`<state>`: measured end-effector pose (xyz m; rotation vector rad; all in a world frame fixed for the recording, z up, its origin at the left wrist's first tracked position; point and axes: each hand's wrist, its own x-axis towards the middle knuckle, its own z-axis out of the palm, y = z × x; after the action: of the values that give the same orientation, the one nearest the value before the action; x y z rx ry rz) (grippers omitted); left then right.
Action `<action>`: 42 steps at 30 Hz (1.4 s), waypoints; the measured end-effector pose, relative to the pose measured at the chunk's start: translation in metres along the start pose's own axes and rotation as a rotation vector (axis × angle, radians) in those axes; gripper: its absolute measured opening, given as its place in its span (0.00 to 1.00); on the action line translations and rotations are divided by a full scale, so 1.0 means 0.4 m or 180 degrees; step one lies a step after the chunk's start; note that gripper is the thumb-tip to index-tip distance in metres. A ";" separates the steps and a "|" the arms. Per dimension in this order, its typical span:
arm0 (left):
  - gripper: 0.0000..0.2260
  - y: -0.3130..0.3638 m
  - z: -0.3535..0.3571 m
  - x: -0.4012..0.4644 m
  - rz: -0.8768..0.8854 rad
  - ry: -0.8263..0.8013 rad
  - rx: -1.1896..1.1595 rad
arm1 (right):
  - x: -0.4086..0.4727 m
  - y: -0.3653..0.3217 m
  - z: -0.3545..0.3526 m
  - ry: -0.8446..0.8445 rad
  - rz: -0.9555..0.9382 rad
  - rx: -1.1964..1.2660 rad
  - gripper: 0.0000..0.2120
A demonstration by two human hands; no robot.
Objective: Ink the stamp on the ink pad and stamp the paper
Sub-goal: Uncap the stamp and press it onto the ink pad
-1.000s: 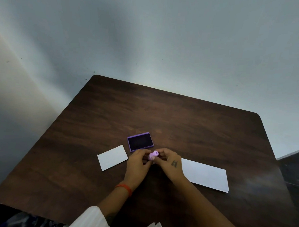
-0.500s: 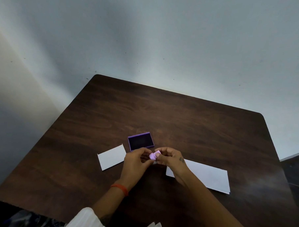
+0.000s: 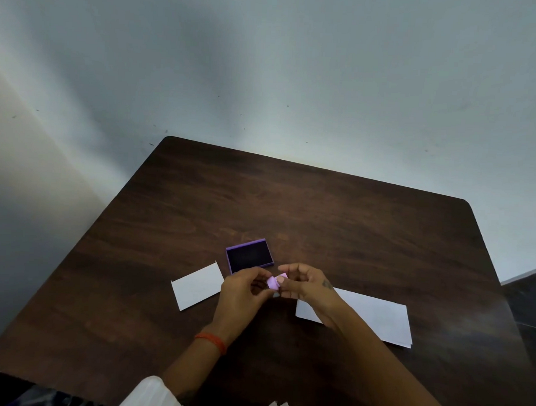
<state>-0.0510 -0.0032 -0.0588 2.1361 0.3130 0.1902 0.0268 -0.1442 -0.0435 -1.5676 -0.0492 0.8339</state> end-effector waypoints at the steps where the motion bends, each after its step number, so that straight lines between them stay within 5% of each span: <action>1: 0.09 0.000 0.001 0.001 0.0027 0.0003 0.0022 | -0.001 0.001 0.002 0.0012 0.0051 0.0005 0.07; 6: 0.11 -0.002 0.005 0.004 0.0028 -0.0029 0.0045 | 0.002 0.012 0.004 0.0204 0.0296 0.0140 0.04; 13: 0.15 -0.036 0.010 -0.003 -0.0600 -0.0112 -0.0363 | -0.009 0.019 -0.035 0.0256 0.0968 0.1744 0.07; 19: 0.12 -0.046 0.029 -0.013 -0.0673 -0.0246 -0.0314 | -0.031 0.026 -0.028 0.0002 0.0967 0.2423 0.08; 28: 0.16 -0.057 0.033 -0.019 -0.0270 -0.0203 0.0206 | -0.042 0.008 -0.023 -0.0151 0.0761 0.2631 0.12; 35: 0.23 -0.096 -0.042 0.010 0.0148 0.0973 0.1187 | -0.037 -0.012 -0.015 -0.0072 0.0720 0.2458 0.09; 42: 0.36 -0.161 -0.063 0.048 -0.0014 0.0466 0.1881 | -0.006 -0.030 0.000 -0.0113 0.0681 0.2202 0.07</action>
<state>-0.0489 0.0567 -0.0984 2.7099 0.5074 0.2782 0.0304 -0.1429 -0.0319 -0.9125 0.3536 0.9190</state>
